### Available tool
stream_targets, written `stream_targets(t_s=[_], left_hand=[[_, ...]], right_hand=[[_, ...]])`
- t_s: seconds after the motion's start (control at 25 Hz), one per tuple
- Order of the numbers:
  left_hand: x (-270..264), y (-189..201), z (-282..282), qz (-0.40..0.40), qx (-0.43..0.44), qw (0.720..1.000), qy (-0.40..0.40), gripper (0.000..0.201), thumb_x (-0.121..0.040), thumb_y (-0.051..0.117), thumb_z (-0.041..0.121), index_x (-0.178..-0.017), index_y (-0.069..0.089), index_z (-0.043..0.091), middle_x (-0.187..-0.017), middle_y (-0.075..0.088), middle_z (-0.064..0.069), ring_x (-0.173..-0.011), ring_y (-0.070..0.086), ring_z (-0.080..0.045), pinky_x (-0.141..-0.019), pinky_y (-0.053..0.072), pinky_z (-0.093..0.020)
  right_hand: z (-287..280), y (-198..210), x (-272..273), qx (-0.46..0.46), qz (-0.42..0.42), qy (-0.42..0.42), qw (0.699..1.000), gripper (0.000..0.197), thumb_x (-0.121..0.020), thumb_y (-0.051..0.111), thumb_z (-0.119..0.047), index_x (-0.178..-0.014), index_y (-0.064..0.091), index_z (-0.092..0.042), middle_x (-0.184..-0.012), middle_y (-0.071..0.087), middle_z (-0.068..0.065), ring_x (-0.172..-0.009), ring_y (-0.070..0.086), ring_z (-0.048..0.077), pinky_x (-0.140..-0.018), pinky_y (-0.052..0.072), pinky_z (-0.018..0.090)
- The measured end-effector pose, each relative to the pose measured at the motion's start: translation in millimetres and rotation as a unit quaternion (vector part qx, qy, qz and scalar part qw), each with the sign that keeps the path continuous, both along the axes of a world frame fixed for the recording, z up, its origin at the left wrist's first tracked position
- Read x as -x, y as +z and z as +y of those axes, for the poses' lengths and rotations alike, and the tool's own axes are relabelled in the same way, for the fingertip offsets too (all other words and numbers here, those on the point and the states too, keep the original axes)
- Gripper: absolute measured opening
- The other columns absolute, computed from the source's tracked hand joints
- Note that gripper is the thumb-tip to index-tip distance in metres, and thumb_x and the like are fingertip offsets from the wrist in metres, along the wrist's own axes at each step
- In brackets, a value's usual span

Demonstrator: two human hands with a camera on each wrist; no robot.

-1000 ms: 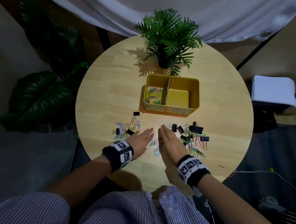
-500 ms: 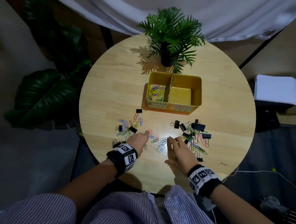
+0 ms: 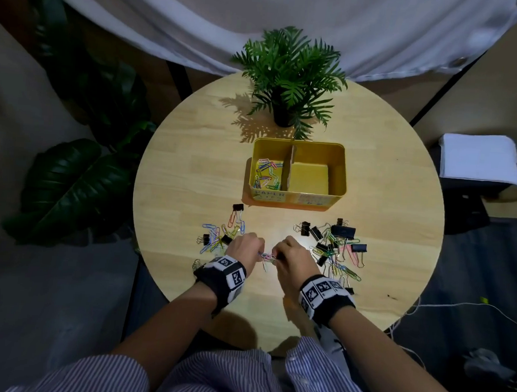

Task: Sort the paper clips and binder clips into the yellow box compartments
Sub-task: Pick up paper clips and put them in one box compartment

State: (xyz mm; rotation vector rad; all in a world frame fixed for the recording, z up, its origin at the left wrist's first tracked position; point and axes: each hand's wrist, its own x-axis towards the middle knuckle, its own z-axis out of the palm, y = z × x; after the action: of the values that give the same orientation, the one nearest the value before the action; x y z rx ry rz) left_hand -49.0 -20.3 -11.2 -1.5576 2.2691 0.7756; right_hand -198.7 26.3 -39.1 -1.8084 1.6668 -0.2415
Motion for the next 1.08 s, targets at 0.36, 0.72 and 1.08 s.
stream_targets(t_s=[0.36,0.72,1.08], left_hand=[[-7,-1,-7,0.162,-0.078,0.965,0.191,0.018,-0.071,0.066,-0.007,-0.065,0.074,0.009,-0.066,0.071,-0.011,-0.065,0.068,-0.025,-0.073,0.061,-0.038],[-1,82,-41,0.35,0.018,0.892,0.286,0.016,-0.073,0.074,-0.006,-0.068,0.071,0.01,-0.06,0.063,0.004,-0.051,0.055,-0.006,-0.054,0.05,-0.014],[57,87,-74,0.171,0.212,0.956,0.107,0.02,-0.088,0.063,0.009,-0.107,0.069,0.011,-0.122,0.058,-0.008,-0.116,0.05,-0.024,-0.097,0.046,-0.033]], right_hand=[[-37,47,25,0.02,-0.064,-0.064,0.996,0.011,-0.08,0.064,-0.001,-0.081,0.065,-0.012,-0.089,0.061,0.006,-0.081,0.06,0.021,-0.076,0.05,0.032],[-154,113,1,0.094,-0.052,-0.066,0.992,0.028,-0.087,0.066,-0.022,-0.112,0.065,-0.009,-0.108,0.069,0.009,-0.094,0.063,0.022,-0.087,0.053,0.039],[-69,97,134,0.185,-0.061,-0.179,0.964,0.011,-0.087,0.061,-0.008,-0.09,0.07,-0.012,-0.085,0.068,0.0,-0.071,0.06,0.008,-0.067,0.051,0.015]])
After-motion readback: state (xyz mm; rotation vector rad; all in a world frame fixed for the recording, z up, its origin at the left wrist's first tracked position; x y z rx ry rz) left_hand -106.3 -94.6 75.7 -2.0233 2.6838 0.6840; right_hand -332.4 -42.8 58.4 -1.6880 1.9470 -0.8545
